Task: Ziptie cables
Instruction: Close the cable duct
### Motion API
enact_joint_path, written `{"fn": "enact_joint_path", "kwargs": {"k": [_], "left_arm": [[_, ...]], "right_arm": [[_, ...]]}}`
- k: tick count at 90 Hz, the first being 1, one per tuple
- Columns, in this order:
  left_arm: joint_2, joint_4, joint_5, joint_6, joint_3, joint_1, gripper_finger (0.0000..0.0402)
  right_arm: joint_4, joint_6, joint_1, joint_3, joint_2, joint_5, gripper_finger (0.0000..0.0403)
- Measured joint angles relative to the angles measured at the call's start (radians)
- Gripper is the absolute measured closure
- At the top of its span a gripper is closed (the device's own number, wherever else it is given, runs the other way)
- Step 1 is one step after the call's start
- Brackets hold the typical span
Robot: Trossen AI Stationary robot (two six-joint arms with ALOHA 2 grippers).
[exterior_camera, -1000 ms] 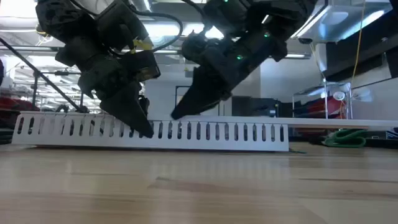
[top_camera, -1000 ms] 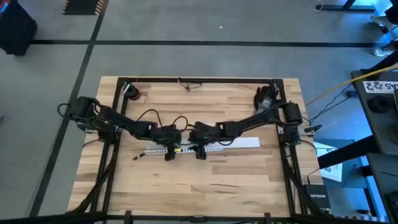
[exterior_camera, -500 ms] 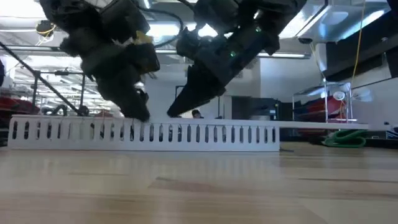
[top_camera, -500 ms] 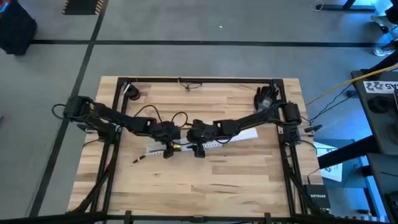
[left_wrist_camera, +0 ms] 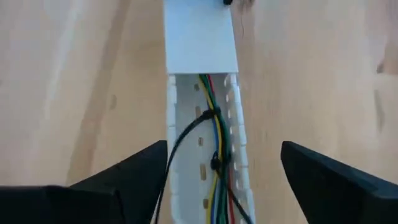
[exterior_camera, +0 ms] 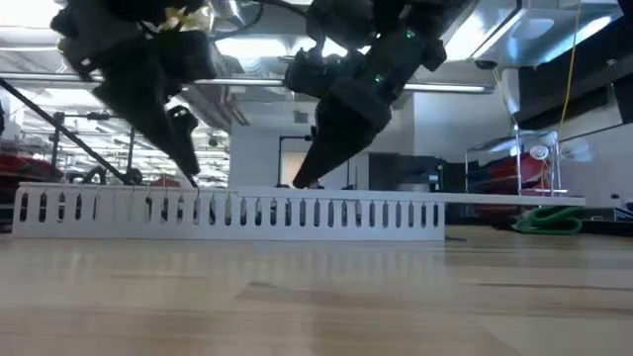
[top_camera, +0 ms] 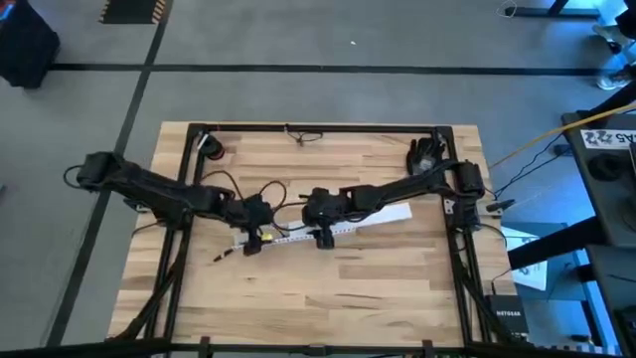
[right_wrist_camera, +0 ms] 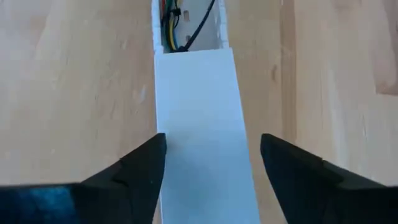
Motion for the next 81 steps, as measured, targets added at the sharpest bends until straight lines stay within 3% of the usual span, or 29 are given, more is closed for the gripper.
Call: {"fn": "enact_joint_path", "kwargs": {"k": [26, 60, 81], "left_arm": [[0.065, 0.061, -0.127, -0.058, -0.040, -0.038, 0.0100], [0.154, 0.161, -0.136, -0.030, -0.040, -0.065, 0.0104], [0.234, 0.306, -0.136, -0.036, -0.041, -0.064, 0.0186]], "right_arm": [[0.013, 0.001, 0.000, 0.000, 0.007, 0.000, 0.0146], [0.018, 0.003, 0.000, 0.000, 0.009, -0.018, 0.0146], [0.022, 0.030, 0.002, -0.001, 0.021, -0.058, 0.0165]]}}
